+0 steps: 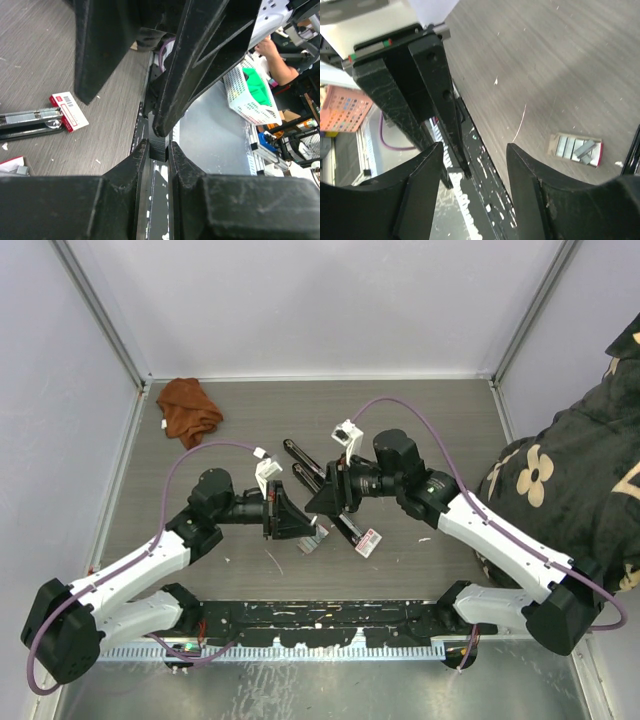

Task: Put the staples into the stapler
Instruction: Pick up the staple from the staple box.

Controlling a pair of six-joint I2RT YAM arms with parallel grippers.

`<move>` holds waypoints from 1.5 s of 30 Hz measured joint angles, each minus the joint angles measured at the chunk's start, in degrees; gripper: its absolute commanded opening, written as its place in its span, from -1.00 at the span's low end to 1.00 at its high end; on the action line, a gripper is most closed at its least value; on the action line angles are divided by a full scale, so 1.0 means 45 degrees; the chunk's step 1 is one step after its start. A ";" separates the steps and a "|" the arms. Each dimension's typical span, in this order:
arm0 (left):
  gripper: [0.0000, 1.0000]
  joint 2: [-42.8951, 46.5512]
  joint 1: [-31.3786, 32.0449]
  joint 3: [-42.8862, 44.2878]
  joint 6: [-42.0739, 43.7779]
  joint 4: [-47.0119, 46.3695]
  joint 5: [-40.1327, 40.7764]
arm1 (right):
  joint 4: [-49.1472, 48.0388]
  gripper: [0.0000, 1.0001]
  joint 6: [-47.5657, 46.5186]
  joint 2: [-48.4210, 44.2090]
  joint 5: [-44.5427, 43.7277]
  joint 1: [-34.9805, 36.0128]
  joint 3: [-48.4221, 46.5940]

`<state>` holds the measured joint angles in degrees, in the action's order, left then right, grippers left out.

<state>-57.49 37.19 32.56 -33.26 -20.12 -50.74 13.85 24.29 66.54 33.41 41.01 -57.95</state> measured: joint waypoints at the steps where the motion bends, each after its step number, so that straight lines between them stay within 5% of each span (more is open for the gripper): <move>1: -0.76 0.0000 0.0029 0.0000 0.0126 0.0180 0.0000 | 0.0262 0.13 -0.0058 0.0063 0.0141 0.0000 -0.0019; 38: -0.78 0.0097 0.0189 0.0015 0.0831 0.1020 0.0058 | 0.1710 -0.32 -0.0481 0.0495 0.2089 0.0000 -0.0316; 45: -0.78 0.0146 0.0214 0.0024 0.0894 0.1015 0.0092 | 0.1729 -0.56 -0.0563 0.0495 0.2215 -0.0005 -0.0316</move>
<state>-56.84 38.15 32.67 -29.23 -15.55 -50.33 21.63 21.76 68.77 43.38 40.99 -59.37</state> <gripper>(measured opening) 0.176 0.256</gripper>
